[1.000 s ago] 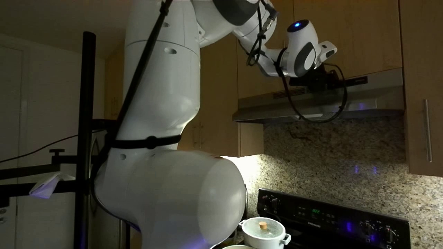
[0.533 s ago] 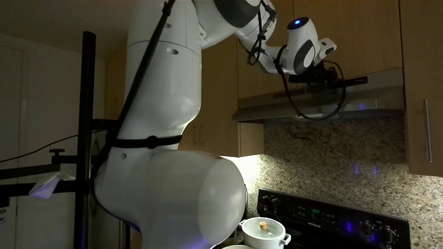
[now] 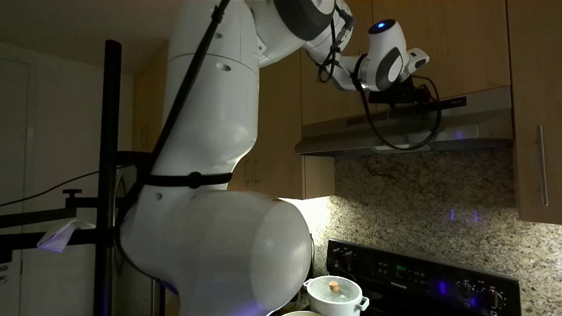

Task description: Turn on the stove overhead light

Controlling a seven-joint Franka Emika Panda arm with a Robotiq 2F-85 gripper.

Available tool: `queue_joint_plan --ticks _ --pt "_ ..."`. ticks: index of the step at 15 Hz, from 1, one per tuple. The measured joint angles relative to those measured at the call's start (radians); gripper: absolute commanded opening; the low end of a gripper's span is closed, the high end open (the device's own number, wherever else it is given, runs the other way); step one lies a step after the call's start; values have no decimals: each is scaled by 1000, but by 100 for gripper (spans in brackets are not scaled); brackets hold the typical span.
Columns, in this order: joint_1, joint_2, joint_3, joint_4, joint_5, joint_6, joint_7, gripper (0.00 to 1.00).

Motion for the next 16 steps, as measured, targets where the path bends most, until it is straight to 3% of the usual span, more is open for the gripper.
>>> queue_joint_plan --ticks 10,12,16 --pt "0 0 -16 13 0 -23 1 100" --pt "-67 -1 44 12 -13 -23 6 100" --pt "-80 -2 42 8 -14 -23 6 100"
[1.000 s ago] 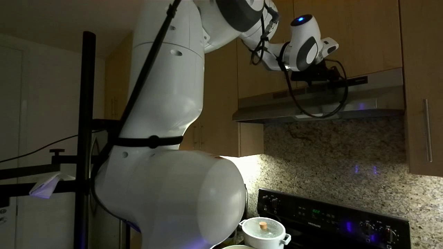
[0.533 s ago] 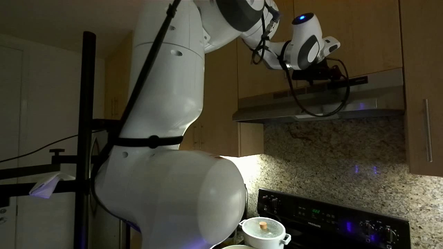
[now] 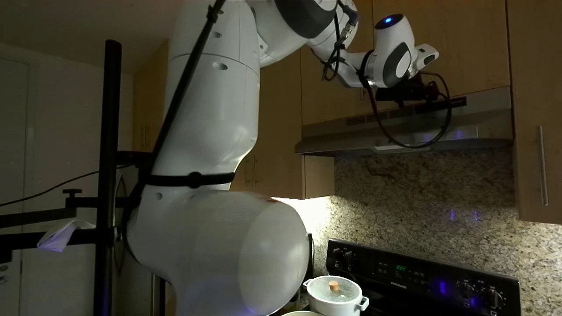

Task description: Turn on the stove overhead light

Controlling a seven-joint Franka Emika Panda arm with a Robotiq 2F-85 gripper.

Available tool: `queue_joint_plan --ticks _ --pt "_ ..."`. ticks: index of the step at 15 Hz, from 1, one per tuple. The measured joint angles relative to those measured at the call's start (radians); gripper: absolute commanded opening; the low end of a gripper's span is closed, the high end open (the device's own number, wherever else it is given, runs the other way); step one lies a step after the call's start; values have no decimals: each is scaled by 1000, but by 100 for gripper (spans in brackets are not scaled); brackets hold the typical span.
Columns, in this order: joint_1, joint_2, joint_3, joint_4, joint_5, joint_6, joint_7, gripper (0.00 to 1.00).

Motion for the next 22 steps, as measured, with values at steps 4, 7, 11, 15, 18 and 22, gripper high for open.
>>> queue_joint_plan --ticks 4,7,11,15,18,22 --pt "4 0 1 -2 0 0 0 100" --pt "6 -1 5 -2 1 0 0 100" --pt "6 -4 6 -7 1 0 0 100" --pt "6 -5 7 -9 2 0 -1 100" --pt "6 -7 11 -12 2 0 -7 100" --pt "38 -14 56 -47 20 -27 -8 100"
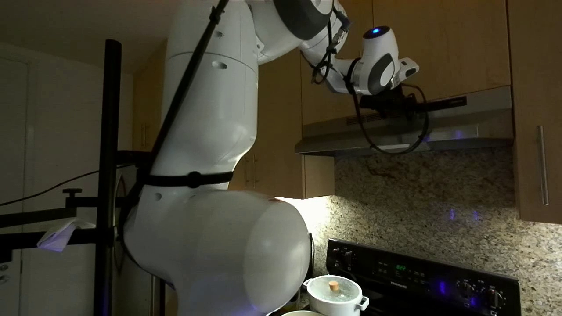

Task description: Turn on the stove overhead light

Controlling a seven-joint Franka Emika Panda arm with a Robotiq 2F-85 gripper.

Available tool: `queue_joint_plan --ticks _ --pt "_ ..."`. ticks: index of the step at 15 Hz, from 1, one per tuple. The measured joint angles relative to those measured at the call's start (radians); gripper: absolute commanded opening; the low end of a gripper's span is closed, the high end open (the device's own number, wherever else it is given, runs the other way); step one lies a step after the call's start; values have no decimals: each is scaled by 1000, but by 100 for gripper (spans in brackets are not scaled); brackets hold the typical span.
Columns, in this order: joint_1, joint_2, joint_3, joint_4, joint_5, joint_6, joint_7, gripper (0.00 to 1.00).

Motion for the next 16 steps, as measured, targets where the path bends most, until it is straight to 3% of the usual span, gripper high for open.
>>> queue_joint_plan --ticks 6,16 --pt "33 -5 29 -25 5 -2 0 100" --pt "5 -53 -47 -24 -4 2 0 100"
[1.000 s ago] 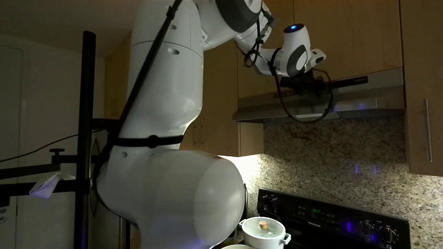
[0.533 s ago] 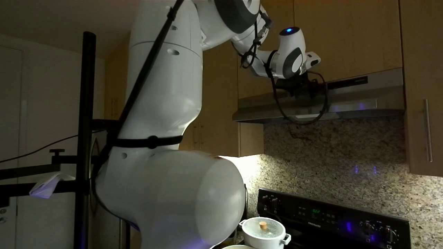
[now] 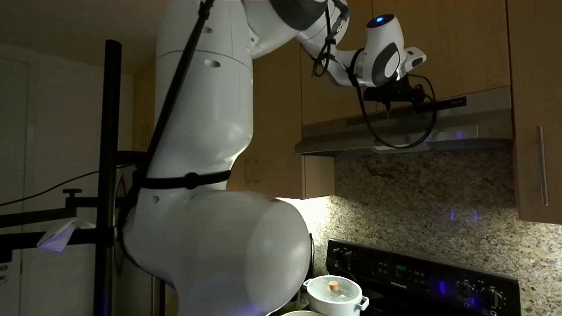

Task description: Turn on the stove overhead light

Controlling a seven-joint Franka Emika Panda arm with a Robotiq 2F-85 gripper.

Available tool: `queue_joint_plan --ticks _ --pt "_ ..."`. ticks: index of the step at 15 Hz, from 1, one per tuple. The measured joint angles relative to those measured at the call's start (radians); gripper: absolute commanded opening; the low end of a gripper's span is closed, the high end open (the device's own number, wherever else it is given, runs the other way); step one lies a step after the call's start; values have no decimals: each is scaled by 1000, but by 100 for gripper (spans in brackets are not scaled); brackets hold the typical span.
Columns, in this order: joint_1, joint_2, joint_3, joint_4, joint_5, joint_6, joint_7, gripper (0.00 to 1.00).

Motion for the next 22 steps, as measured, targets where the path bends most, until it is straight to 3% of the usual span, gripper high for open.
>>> queue_joint_plan --ticks 22 --pt "4 39 -17 44 0 1 0 100"
